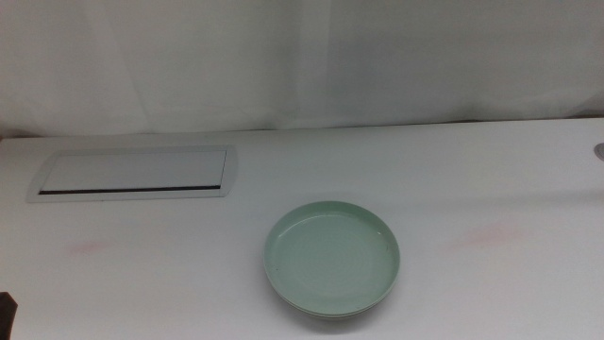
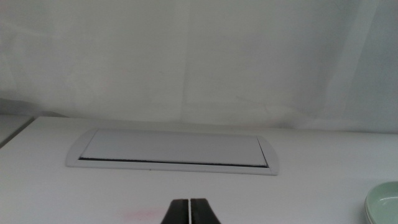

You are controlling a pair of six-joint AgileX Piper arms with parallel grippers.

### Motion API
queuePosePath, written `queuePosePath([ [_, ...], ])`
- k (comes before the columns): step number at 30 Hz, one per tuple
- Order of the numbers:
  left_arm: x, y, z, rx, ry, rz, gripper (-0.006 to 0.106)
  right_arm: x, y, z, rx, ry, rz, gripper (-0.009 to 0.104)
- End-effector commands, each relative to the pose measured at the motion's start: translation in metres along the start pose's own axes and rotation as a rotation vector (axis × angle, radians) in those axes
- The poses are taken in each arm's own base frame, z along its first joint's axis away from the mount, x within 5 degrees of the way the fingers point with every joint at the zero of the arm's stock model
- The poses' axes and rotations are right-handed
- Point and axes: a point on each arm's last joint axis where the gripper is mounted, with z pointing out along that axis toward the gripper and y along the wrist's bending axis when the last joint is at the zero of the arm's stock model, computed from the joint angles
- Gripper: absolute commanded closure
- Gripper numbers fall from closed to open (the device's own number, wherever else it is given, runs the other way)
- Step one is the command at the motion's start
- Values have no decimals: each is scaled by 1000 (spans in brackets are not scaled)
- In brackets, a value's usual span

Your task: Stack the three bowls on top of each other.

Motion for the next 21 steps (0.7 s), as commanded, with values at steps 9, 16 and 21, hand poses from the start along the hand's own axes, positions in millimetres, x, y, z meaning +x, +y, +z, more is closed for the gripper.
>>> queuePosePath([
  [9, 13, 1, 1, -5, 31, -9, 103, 75, 9, -26, -30, 19, 159, 98],
  [16, 13, 1, 1, -5, 31, -9, 103, 98, 12, -19, -37, 59, 160, 98],
  [21, 13, 1, 1, -5, 31, -9, 103, 118, 15, -19, -43, -34, 103, 98],
])
